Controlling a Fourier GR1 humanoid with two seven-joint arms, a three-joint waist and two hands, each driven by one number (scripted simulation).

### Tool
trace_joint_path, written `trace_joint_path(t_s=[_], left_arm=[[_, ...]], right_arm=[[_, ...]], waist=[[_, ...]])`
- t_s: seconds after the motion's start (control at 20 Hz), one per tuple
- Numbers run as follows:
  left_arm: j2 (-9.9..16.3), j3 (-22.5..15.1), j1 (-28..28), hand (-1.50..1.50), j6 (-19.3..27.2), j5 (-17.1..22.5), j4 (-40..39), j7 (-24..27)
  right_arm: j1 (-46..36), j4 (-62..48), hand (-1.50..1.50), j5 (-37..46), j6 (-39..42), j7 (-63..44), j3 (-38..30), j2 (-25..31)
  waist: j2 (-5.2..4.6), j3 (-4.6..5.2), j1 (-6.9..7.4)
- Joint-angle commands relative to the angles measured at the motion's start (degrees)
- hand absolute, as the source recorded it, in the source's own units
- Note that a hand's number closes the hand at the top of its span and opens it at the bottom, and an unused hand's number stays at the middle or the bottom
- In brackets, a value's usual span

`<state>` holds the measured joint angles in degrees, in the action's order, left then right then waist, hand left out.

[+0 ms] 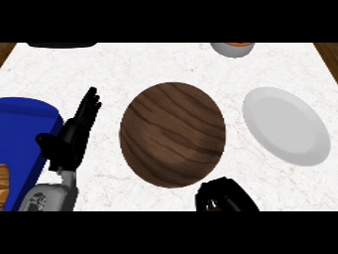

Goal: Pick the sweet potato from the plate and place it in the bowl

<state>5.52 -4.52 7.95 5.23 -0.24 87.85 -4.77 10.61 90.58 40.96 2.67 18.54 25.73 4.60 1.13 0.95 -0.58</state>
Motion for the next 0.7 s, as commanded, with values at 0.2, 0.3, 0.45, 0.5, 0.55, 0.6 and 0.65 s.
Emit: trace_joint_path(t_s=[0.2,0.3,0.45,0.5,0.55,0.6,0.65], left_arm=[[0.1,0.7,-0.8,0.00,0.7,-0.4,-1.0,0.5],[0.1,0.3,-1.0,0.00,1.2,-0.8,1.0,-0.7],[0.7,0.8,-1.4,0.00,0.4,-0.3,0.5,0.4],[-0.9,-0.6,-0.5,0.00,1.3,-1.1,0.2,-0.2],[0.0,0.5,0.4,0.00,1.0,-0.7,0.0,-0.7],[1.5,1.3,-0.5,0.00,-0.2,-0.3,0.1,0.3],[0.6,0.6,0.5,0.00,0.3,-0.6,-0.5,-0.4]], right_arm=[[-0.2,17.2,1.50,2.9,-20.4,-16.7,23.2,-4.5],[-0.3,19.7,1.50,8.7,-23.2,-23.3,27.3,-4.5],[-3.0,22.3,1.50,15.2,-25.5,-33.1,31.8,-4.5],[-5.4,22.9,1.50,14.8,-24.0,-35.4,30.9,-4.5],[-6.3,22.9,1.50,16.1,-24.3,-38.5,31.0,-4.5],[-6.8,23.5,1.50,17.5,-24.0,-40.7,31.2,-4.4],[-9.3,22.6,1.50,17.7,-23.9,-43.0,31.2,-4.4]], waist=[[-0.06,-0.64,-0.50],[0.34,-0.59,-0.44],[0.08,-0.49,-0.44],[-0.01,-0.44,-0.68],[-0.17,-0.48,-0.71],[-0.07,-0.44,-0.43],[-0.38,-0.48,-0.30]])
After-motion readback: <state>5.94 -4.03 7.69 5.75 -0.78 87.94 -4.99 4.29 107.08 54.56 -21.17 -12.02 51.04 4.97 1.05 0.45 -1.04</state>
